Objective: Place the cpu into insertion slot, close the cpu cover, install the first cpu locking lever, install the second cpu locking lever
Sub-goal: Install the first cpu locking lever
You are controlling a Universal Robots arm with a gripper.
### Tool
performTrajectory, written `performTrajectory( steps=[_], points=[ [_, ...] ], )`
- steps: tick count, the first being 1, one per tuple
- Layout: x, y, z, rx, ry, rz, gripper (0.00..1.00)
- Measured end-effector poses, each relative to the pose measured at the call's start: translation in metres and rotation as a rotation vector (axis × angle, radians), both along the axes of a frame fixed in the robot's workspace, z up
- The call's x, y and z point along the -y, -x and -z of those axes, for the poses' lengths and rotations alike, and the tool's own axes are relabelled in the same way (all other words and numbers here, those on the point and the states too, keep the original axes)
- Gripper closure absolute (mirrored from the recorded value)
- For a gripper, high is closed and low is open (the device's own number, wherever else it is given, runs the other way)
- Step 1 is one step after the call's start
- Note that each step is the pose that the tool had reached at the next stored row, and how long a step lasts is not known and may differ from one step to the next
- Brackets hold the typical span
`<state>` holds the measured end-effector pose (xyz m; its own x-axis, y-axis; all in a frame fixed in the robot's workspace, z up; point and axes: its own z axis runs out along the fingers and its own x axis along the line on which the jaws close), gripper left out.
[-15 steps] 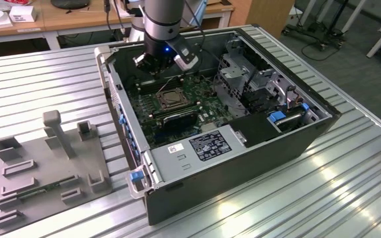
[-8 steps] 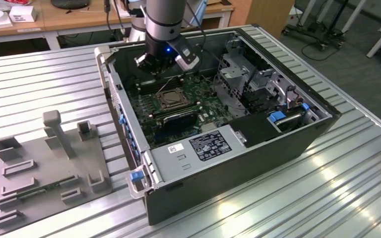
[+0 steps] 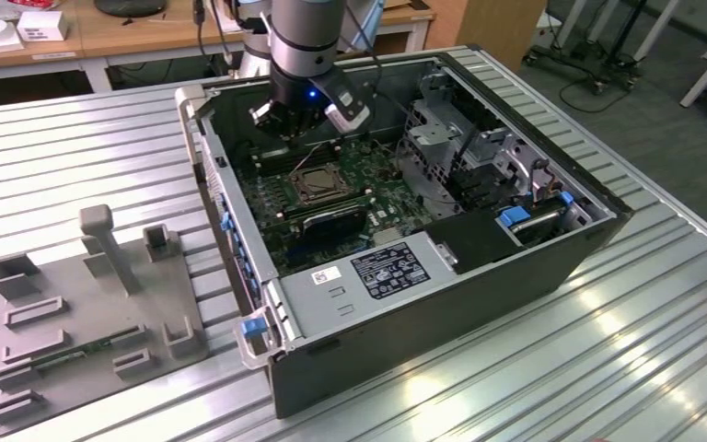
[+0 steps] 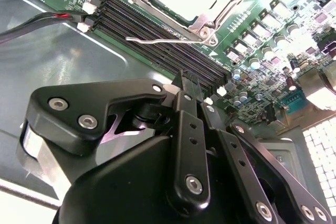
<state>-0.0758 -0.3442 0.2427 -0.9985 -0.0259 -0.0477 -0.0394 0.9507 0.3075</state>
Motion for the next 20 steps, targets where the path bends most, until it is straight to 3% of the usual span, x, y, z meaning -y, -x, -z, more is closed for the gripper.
performTrajectory(
  steps=[7,9,11,13,14,20],
  points=[
    [0.0,-0.0047,0.0023,-0.0021,0.0011,0.0,0.89],
    [-0.0001,-0.0053,0.0024,-0.003,0.0085,0.0,0.89],
    [-0.0003,-0.0058,0.0025,-0.004,0.0218,0.0,0.89],
    [-0.0004,-0.0058,0.0026,-0.0038,0.0248,0.0,0.89],
    [-0.0005,-0.0058,0.0025,-0.004,0.0299,0.0,0.89],
    [-0.0007,-0.006,0.0029,-0.004,0.0298,0.0,0.89]
  ],
)
